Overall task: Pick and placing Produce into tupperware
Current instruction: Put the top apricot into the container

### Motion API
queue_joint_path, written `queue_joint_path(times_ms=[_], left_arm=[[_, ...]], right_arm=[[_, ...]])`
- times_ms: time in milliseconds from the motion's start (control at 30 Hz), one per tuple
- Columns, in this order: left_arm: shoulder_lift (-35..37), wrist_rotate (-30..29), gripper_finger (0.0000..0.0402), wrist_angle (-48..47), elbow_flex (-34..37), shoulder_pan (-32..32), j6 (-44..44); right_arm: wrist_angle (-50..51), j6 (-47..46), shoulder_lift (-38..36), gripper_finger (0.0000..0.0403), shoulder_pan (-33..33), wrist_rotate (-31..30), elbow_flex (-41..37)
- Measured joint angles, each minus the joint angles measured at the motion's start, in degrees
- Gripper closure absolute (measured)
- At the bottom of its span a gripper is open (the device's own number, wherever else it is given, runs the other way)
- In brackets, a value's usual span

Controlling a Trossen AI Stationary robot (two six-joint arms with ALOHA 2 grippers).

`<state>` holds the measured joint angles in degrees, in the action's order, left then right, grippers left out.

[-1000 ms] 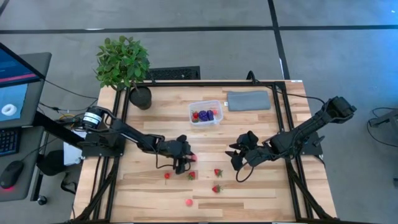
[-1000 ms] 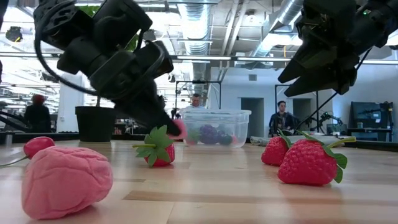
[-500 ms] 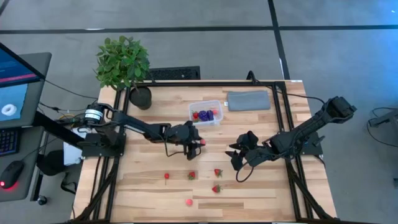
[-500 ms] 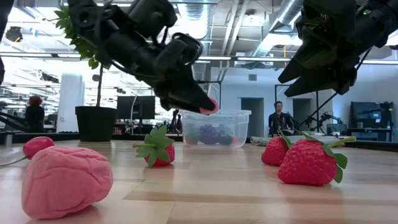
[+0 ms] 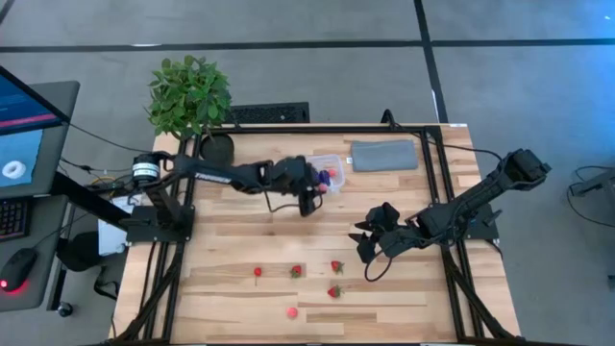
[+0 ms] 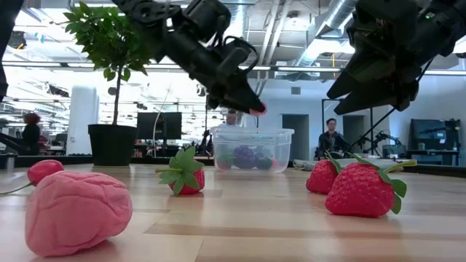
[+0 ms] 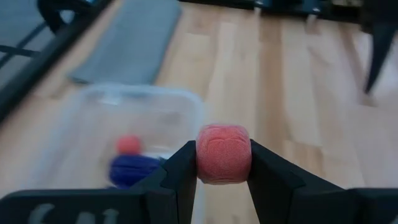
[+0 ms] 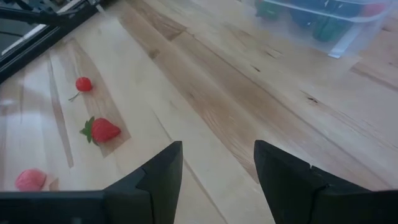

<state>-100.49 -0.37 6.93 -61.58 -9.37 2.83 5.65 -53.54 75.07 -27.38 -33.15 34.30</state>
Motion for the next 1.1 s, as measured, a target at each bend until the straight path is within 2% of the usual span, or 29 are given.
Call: queue_joint_path(times_ms=[200, 433, 867, 1100], left_arm=[[0.0, 0.18, 0.029, -7.69, -6.1, -4.89, -3.67], [0.0, 4.31, 0.029, -11.5, -8.92, -9.12, -3.79], [-2.94, 5.71, 0.029, -10.47, -9.03, -10.12, -2.14], [-8.13, 7.64, 0.029, -13.66, -14.56, -10.34, -1.71]], right_arm=[[0.24, 0.03, 0.21, 0.0182, -0.02, -0.1, 0.0], [0.66, 0.02, 1.86, 0.0182, -0.43, -0.76, 0.0], [-5.59, -0.02, 7.42, 0.0182, -1.16, 0.02, 0.03], [-6.24, -0.02, 7.37, 0.0182, -1.41, 0.11, 0.0]])
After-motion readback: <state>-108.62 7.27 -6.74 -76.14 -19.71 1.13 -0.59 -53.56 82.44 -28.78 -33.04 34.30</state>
